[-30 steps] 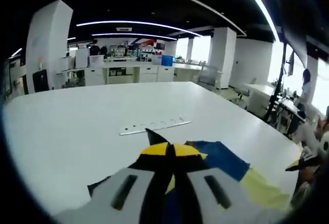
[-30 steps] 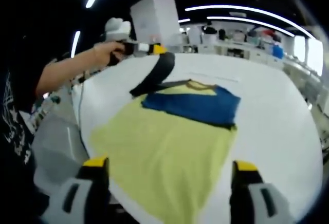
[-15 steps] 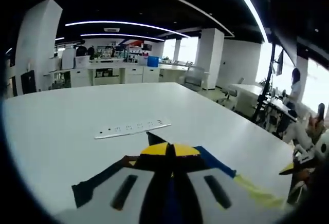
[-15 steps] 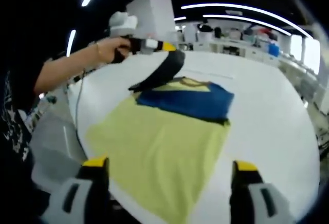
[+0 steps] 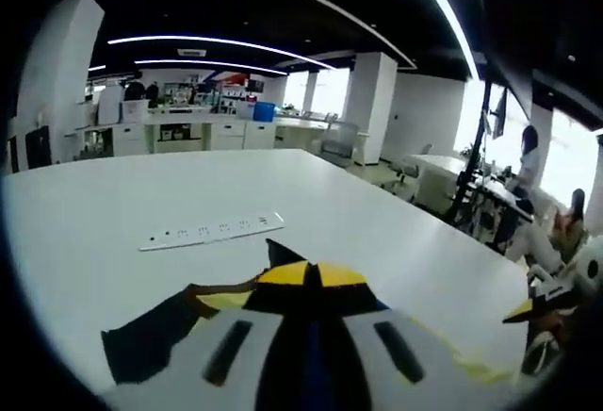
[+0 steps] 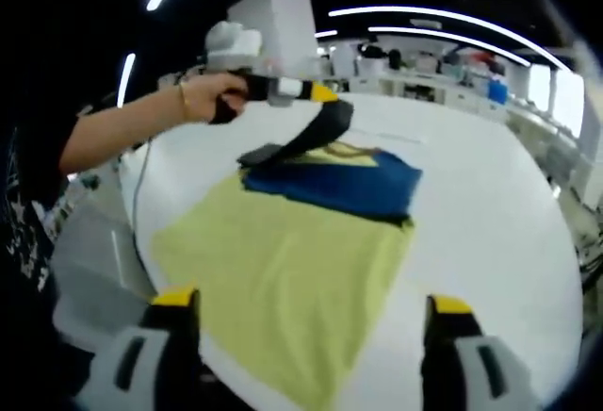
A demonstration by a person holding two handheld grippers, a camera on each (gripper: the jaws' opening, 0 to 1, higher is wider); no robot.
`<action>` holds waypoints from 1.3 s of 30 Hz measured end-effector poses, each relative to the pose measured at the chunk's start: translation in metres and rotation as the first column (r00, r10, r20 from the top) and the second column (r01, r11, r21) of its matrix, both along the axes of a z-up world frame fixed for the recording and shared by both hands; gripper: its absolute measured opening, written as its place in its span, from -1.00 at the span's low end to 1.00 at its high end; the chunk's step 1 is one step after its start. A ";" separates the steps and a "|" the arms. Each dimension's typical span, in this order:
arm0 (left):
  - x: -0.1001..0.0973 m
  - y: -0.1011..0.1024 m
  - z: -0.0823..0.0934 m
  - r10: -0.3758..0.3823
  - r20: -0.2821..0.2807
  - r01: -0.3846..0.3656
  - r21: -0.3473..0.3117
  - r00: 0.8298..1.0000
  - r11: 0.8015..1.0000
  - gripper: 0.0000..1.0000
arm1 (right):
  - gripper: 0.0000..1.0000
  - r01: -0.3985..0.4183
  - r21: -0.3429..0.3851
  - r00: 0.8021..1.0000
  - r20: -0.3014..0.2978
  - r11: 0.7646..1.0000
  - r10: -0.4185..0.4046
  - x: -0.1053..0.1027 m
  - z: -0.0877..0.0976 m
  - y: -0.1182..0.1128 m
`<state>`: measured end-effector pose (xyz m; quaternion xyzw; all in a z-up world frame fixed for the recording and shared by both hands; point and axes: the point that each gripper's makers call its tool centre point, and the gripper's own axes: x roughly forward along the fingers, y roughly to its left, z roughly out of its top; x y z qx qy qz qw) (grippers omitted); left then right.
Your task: Fold the garment on the visible template until the final outline fits inside the template.
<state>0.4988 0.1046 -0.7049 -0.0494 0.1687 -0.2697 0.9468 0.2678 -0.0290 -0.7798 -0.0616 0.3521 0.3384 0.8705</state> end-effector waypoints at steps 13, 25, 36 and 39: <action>-0.016 -0.040 -0.018 -0.108 -0.015 0.108 -0.018 0.994 0.994 -1.00 | 0.98 0.015 -0.009 1.000 -0.011 1.000 -0.015 0.004 -0.003 -0.004; -0.032 -0.071 -0.042 -0.178 -0.067 0.178 -0.002 0.982 0.984 -1.00 | 0.98 0.018 0.004 1.000 -0.016 1.000 -0.018 0.006 -0.006 -0.003; -0.043 -0.082 -0.075 -0.186 -0.165 0.180 -0.055 0.969 0.982 -1.00 | 0.98 0.018 0.000 1.000 -0.025 1.000 -0.018 0.004 -0.010 -0.005; -0.051 -0.089 -0.078 -0.234 -0.153 0.231 -0.034 0.960 0.972 -0.96 | 0.98 0.018 0.000 1.000 -0.022 1.000 -0.018 0.006 -0.009 -0.004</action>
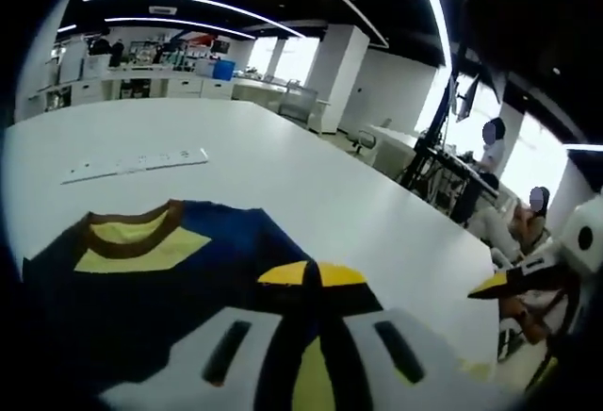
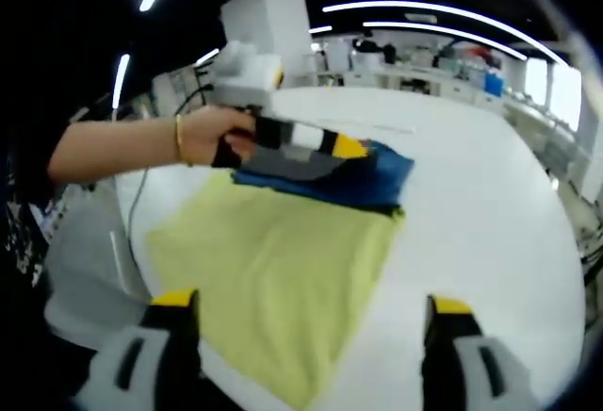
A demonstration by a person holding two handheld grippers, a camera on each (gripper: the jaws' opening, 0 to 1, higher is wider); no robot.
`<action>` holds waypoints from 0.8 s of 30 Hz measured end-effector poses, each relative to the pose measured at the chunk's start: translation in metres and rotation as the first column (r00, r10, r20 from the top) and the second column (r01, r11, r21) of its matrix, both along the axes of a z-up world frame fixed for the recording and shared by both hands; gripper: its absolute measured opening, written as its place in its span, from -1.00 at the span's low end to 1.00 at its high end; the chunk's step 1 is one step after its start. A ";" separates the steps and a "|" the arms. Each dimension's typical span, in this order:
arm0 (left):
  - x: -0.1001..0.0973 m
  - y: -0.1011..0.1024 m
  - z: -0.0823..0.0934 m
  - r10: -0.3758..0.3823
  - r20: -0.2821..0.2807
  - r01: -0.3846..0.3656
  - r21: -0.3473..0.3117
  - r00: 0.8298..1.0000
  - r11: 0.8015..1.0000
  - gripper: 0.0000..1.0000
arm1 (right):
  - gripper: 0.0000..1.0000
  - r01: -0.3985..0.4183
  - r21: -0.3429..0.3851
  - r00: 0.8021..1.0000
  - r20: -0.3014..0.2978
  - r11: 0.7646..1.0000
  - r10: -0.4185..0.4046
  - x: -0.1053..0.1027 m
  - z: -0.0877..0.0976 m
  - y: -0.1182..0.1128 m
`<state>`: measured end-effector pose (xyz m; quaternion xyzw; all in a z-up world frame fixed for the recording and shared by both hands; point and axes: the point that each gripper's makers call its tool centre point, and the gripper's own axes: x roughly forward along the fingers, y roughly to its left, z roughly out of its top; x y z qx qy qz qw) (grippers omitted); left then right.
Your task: Fold the garment on the visible template until the final outline fits inside the template.
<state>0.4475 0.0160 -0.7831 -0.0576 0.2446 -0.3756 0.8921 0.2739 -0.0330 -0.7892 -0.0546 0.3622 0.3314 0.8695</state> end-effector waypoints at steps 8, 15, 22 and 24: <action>-0.015 0.000 0.006 -0.082 0.089 0.075 0.081 0.993 0.994 -0.27 | 0.98 -0.006 0.011 1.000 0.006 1.000 0.006 0.004 0.001 0.005; -0.018 0.019 0.008 -0.059 0.120 0.045 0.115 0.991 0.992 0.42 | 0.98 -0.021 0.014 1.000 0.005 1.000 0.021 0.006 0.001 0.011; -0.016 0.048 0.009 -0.018 0.136 -0.002 0.148 0.991 0.989 0.84 | 0.98 -0.035 0.018 0.999 0.005 0.999 0.035 0.007 0.001 0.017; -0.016 0.059 0.009 -0.006 0.142 -0.015 0.152 0.990 0.988 0.92 | 0.98 -0.039 0.020 0.999 0.003 0.999 0.039 0.007 0.000 0.019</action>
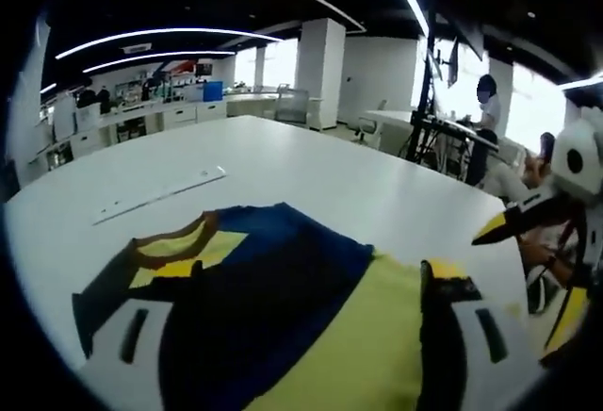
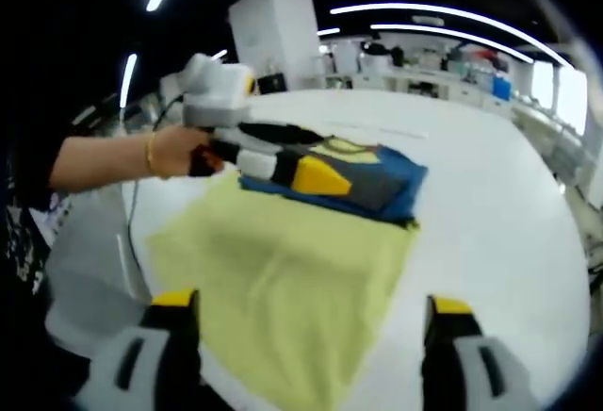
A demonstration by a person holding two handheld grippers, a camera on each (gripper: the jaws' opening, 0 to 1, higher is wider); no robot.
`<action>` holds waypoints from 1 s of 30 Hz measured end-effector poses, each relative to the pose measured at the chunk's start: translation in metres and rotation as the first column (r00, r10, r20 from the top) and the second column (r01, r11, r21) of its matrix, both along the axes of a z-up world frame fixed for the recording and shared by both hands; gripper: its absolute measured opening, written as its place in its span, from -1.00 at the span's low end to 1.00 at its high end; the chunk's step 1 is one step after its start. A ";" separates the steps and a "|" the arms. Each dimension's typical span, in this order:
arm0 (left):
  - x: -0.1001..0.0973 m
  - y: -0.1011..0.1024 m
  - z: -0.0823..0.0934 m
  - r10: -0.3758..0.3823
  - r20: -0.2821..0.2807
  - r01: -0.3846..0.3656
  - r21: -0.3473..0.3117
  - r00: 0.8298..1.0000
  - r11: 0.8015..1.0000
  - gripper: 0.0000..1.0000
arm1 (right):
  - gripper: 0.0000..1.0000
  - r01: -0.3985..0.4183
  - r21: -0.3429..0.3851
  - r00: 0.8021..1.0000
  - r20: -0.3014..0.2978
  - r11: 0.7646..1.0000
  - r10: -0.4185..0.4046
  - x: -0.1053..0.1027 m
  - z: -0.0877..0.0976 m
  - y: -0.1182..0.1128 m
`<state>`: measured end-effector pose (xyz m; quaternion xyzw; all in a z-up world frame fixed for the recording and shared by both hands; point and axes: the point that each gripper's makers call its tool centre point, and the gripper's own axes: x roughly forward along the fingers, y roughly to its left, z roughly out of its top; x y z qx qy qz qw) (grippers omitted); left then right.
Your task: Fold the garment on the visible template until the final outline fits inside the template.
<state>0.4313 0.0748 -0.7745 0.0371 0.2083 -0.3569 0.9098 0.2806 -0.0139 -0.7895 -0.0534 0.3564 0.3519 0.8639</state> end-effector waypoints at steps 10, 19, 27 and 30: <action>-0.004 0.052 0.001 0.058 0.003 -0.058 0.043 0.998 0.997 0.98 | 0.99 -0.021 0.007 1.000 -0.003 1.000 0.021 0.002 0.000 0.007; -0.009 0.113 0.003 0.127 0.045 -0.131 0.094 0.991 0.987 0.90 | 0.99 -0.026 -0.001 1.000 -0.002 1.000 0.026 0.006 0.000 0.007; -0.014 0.164 -0.003 0.216 0.043 -0.220 0.124 0.975 0.968 0.59 | 0.99 -0.029 0.007 1.000 -0.009 1.000 0.029 0.007 -0.003 0.012; -0.016 0.183 -0.007 0.261 0.034 -0.263 0.122 0.965 0.957 0.49 | 0.99 -0.028 -0.001 0.999 -0.030 1.000 0.028 0.006 -0.006 0.014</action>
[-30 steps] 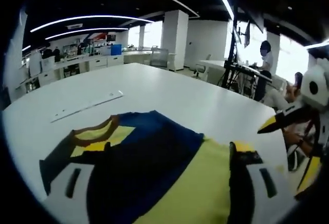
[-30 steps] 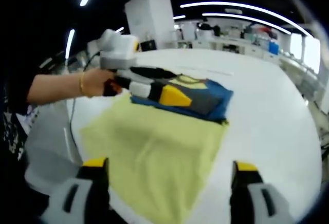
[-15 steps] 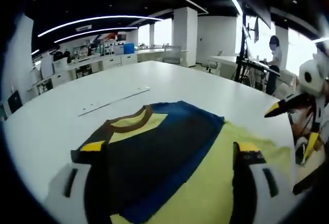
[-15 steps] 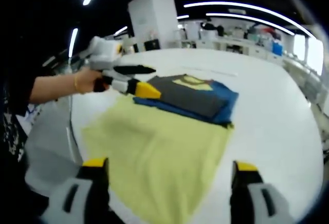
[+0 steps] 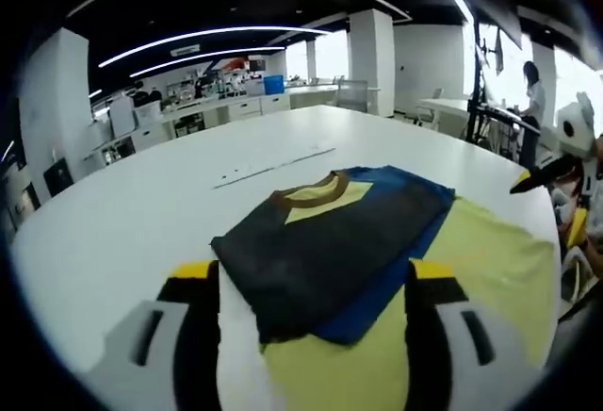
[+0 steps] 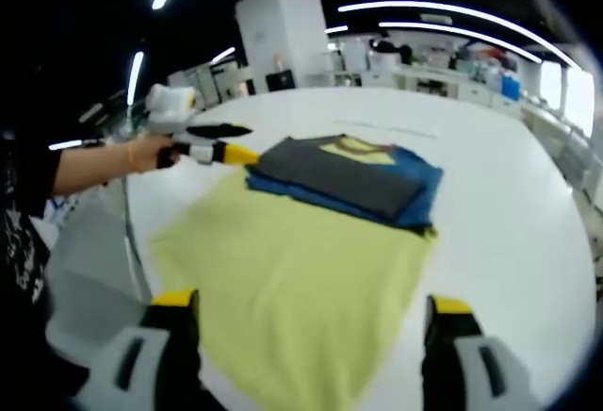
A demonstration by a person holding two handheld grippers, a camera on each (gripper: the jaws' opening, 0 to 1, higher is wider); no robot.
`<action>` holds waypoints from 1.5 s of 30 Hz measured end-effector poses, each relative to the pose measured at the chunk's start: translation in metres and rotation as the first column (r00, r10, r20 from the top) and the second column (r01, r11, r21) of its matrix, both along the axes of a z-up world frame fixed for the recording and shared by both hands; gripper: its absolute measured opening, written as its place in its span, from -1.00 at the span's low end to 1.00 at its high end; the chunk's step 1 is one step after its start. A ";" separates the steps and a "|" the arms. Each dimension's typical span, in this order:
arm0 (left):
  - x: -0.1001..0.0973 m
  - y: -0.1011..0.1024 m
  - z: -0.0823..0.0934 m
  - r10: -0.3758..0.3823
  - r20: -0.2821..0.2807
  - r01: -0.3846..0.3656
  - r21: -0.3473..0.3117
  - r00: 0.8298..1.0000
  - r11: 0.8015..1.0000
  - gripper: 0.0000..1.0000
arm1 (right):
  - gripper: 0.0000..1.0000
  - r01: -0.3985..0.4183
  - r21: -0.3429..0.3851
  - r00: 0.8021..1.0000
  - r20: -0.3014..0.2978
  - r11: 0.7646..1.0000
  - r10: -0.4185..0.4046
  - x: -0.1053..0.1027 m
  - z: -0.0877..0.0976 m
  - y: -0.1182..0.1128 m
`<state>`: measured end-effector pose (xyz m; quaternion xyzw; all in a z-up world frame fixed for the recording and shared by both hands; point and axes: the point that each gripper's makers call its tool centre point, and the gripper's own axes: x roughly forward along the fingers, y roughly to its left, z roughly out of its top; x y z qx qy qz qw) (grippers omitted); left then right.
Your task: Fold the garment on the visible template until the final outline fits inside the template.
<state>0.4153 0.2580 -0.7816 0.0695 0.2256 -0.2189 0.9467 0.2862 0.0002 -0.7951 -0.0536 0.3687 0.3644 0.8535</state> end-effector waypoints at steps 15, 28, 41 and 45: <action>-0.019 0.048 -0.031 0.055 -0.039 -0.053 0.058 0.998 0.997 -0.41 | 0.99 -0.012 0.003 1.000 0.009 1.000 0.012 0.008 0.007 0.008; -0.018 0.050 -0.045 0.068 -0.087 -0.061 0.083 0.994 0.995 -0.82 | 0.96 0.042 -0.001 0.999 0.017 0.999 -0.042 0.014 0.010 -0.002; -0.018 0.031 -0.051 0.033 -0.108 -0.024 0.089 0.994 0.996 -0.99 | 0.92 0.073 0.000 0.997 0.016 0.997 -0.073 0.014 0.007 -0.010; -0.022 0.031 -0.050 0.015 -0.076 -0.004 0.140 0.997 0.990 -0.99 | 0.92 0.074 0.003 0.997 0.011 0.997 -0.074 0.013 0.005 -0.009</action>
